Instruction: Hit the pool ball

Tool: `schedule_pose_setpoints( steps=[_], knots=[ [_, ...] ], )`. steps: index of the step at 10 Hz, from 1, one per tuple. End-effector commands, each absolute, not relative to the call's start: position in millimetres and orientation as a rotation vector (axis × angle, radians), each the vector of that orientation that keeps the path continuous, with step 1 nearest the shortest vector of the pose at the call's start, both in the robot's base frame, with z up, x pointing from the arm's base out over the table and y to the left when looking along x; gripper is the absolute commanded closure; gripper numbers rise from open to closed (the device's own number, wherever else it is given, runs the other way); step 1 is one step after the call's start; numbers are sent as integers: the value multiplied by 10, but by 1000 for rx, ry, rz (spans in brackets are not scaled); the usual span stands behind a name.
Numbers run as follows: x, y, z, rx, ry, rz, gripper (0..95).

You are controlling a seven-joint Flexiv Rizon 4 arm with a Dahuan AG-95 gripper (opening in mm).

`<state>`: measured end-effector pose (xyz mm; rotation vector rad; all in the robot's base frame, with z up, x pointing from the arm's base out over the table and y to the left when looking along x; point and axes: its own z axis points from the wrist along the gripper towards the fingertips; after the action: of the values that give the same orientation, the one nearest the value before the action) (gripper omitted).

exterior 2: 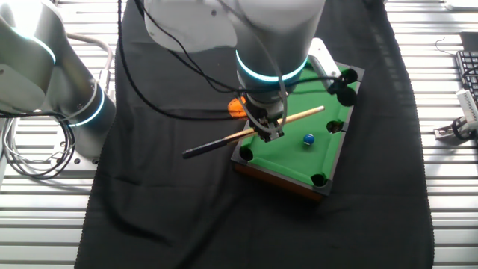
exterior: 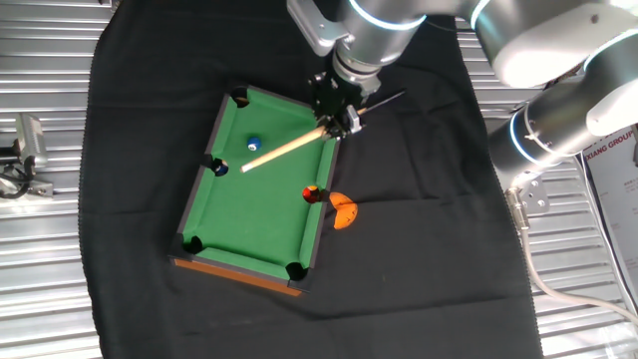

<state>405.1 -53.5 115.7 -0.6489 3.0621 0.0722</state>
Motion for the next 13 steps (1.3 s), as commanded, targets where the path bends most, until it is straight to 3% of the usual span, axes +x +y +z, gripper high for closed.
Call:
schedule_pose_setpoints(
  steps=[1, 13],
  knots=[
    [4043, -562, 1192, -659, 3061, 74, 950],
    [4181, -666, 1184, -674, 3064, 6, 950]
  ],
)
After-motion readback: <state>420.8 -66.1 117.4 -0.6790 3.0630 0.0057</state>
